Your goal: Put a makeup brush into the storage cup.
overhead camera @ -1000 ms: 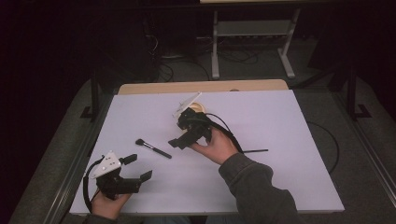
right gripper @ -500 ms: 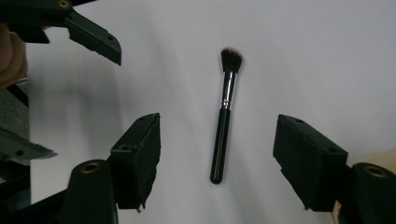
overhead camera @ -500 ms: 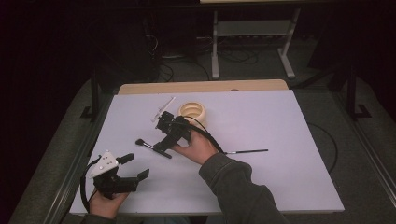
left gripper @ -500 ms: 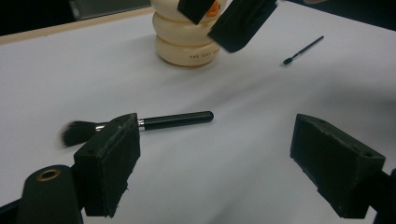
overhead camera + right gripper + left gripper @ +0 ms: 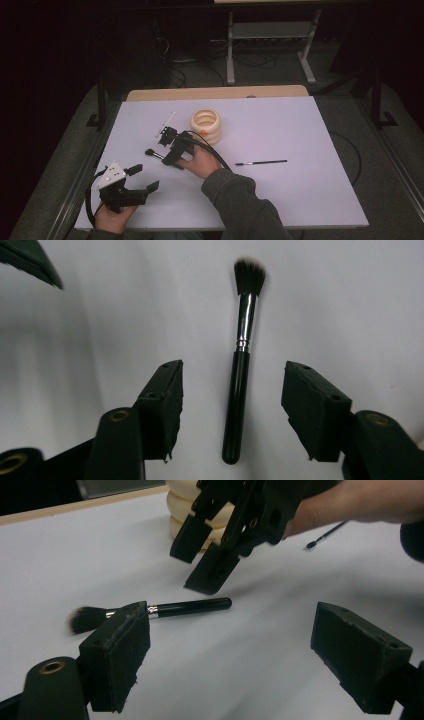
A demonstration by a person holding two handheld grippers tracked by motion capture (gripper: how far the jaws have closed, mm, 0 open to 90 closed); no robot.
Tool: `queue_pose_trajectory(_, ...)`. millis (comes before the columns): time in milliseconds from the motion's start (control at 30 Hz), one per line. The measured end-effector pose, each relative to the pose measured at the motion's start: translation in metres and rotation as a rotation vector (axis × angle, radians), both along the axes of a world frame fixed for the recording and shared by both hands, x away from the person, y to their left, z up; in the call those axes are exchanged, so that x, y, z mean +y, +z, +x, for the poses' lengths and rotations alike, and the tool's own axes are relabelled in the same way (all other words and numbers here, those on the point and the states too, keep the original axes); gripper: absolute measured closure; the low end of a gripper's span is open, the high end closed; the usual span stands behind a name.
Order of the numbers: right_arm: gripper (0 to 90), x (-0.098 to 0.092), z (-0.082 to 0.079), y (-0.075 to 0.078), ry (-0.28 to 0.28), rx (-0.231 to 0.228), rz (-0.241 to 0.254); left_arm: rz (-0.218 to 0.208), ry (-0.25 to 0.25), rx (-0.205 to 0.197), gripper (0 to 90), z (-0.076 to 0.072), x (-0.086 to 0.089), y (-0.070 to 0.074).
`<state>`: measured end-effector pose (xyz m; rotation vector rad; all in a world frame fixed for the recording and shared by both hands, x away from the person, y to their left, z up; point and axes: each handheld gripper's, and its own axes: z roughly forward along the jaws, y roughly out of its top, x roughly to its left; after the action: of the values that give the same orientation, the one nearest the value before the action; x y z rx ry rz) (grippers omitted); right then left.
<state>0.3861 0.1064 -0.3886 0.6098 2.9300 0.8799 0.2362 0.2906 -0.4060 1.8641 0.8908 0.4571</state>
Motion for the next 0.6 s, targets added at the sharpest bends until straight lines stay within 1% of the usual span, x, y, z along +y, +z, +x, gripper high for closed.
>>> queue_pose_trajectory(67, 43.5, 0.003, 0.001, -0.006, 0.000, 0.008, -0.019, 0.001, 0.000, 0.000, 15.4, 0.000, 0.000, 0.000)
queue_pose_trajectory(133, 45.5, 0.006, 0.001, -0.010, 0.000, 0.014, -0.025, 0.002, -0.001, 0.002, 15.4, 0.000, 0.000, 0.000)
queue_pose_trajectory(200, 47.4, 0.008, 0.001, -0.013, 0.000, 0.009, -0.037, 0.002, -0.003, 0.003, 15.4, 0.000, 0.000, 0.000)
queue_pose_trajectory(333, 52.3, 0.011, 0.003, -0.018, -0.005, 0.012, -0.054, 0.003, -0.006, 0.002, 15.5, 0.001, 0.000, 0.000)
queue_pose_trajectory(433, 56.3, 0.013, 0.006, -0.024, -0.015, 0.013, -0.080, -0.006, -0.006, 0.008, 15.7, 0.001, -0.001, -0.001)
queue_pose_trajectory(467, 57.5, 0.013, 0.006, -0.025, -0.016, 0.021, -0.089, -0.009, -0.006, 0.010, 15.7, 0.001, -0.001, -0.001)
queue_pose_trajectory(567, 61.0, 0.014, 0.007, -0.028, -0.014, 0.013, -0.090, -0.009, -0.011, 0.009, 15.7, 0.001, -0.001, -0.001)
queue_pose_trajectory(600, 61.5, 0.014, 0.007, -0.029, -0.016, 0.017, -0.095, -0.007, -0.012, 0.008, 15.7, 0.001, -0.001, -0.002)
